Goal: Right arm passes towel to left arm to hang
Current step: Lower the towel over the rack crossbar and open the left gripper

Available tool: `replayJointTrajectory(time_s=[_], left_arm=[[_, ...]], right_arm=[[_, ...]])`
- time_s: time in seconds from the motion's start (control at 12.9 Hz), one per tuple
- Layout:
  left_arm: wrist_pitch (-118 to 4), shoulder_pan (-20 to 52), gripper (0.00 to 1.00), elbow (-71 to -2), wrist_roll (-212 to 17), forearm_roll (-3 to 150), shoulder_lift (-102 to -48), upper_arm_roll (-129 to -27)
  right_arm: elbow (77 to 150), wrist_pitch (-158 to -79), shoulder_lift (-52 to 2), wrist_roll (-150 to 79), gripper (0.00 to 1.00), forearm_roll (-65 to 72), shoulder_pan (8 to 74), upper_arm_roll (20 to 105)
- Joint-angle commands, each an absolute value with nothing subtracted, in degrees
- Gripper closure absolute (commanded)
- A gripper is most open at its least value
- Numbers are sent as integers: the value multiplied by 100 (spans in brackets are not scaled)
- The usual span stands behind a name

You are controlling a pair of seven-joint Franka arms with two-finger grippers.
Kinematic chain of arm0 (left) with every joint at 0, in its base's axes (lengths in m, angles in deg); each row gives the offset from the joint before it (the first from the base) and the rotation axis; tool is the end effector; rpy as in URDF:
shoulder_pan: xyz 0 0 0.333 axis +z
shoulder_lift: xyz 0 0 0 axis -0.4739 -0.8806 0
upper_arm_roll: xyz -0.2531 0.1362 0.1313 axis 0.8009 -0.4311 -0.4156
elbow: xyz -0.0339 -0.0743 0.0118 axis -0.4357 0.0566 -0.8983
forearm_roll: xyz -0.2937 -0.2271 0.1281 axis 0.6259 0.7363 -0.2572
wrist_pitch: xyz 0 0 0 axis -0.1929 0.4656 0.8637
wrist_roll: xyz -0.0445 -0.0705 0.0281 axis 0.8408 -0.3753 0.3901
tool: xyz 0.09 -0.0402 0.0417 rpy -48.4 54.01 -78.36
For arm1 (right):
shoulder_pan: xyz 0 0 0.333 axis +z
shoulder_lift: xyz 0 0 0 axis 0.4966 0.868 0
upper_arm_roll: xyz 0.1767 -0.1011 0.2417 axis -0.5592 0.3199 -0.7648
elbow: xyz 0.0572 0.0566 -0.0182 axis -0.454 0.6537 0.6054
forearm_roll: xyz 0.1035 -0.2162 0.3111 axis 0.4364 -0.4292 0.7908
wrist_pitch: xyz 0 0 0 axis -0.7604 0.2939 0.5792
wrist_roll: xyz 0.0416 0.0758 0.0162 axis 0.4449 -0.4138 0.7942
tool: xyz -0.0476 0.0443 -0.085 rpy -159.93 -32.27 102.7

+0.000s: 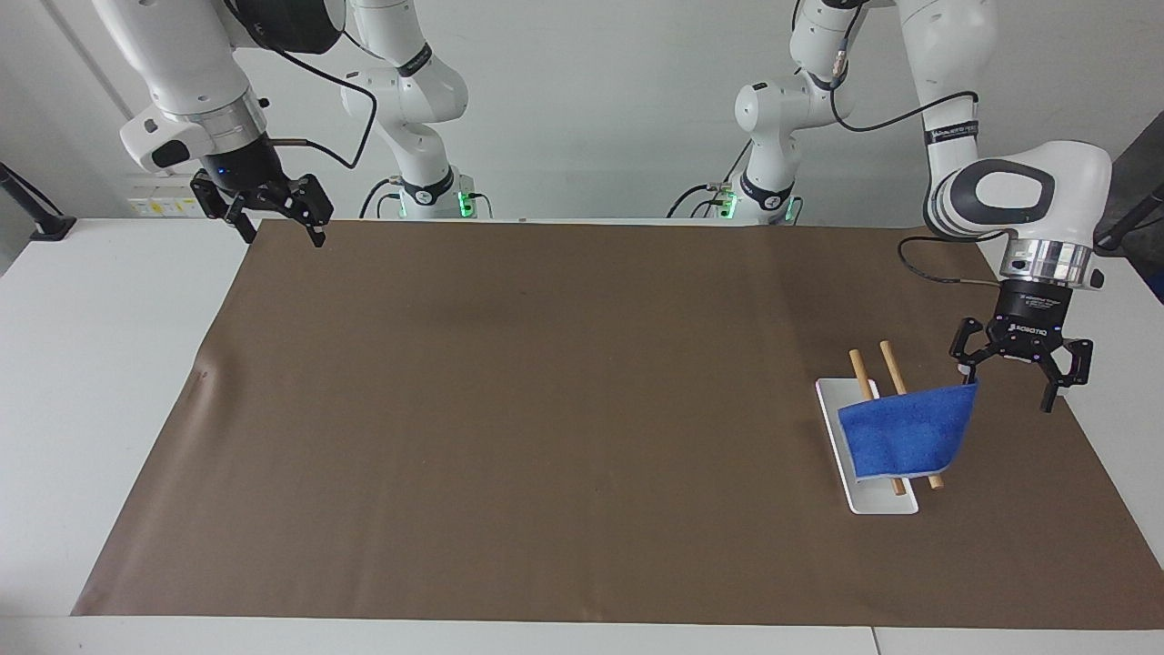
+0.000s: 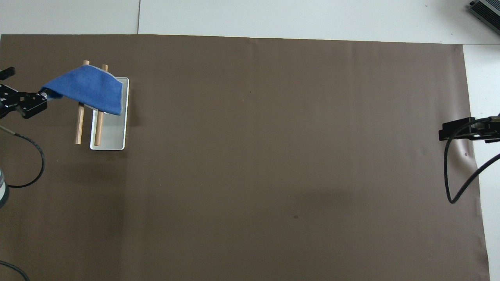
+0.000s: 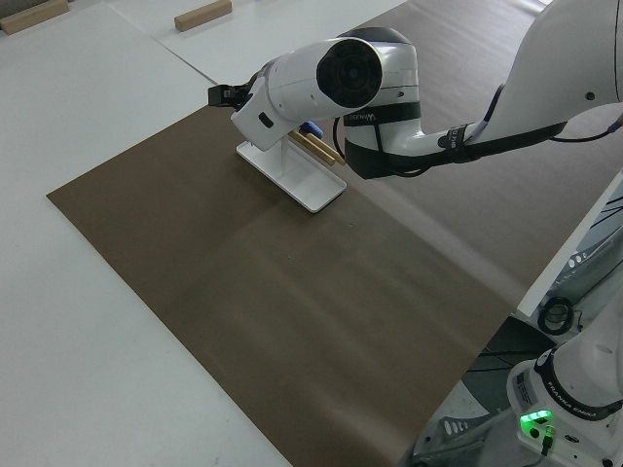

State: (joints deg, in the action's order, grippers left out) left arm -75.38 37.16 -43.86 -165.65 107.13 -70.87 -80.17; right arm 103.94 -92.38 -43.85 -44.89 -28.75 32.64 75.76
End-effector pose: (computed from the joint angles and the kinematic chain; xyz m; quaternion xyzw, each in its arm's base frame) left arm 0.5929 0.1175 0.4493 0.3091 0.8581 0.0069 0.4099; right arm 0.5351 -0.0313 0.6257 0.9994 -0.0338 0.0058 0.0088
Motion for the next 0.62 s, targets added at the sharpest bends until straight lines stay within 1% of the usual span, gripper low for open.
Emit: replayJointTrajectory(time_s=[0.0,0.31,0.54], left_arm=[[-7023,4032,0,-4143,-16466,9780,-7142,-7985],[-6758,4147,0,-4038,-16265,8681,-7159,-7985],[-6688,4139,0,-3914,-15240,8309,-7168,-7985]], right_arm=[[10429,-9261,-4406,-4580,0,-2852,3268,7581],[10447,-9261,-4406,-4580,0,-2852,3268,7581],[10456,-9261,-4415,-4589,0,-2843,3198,7563]])
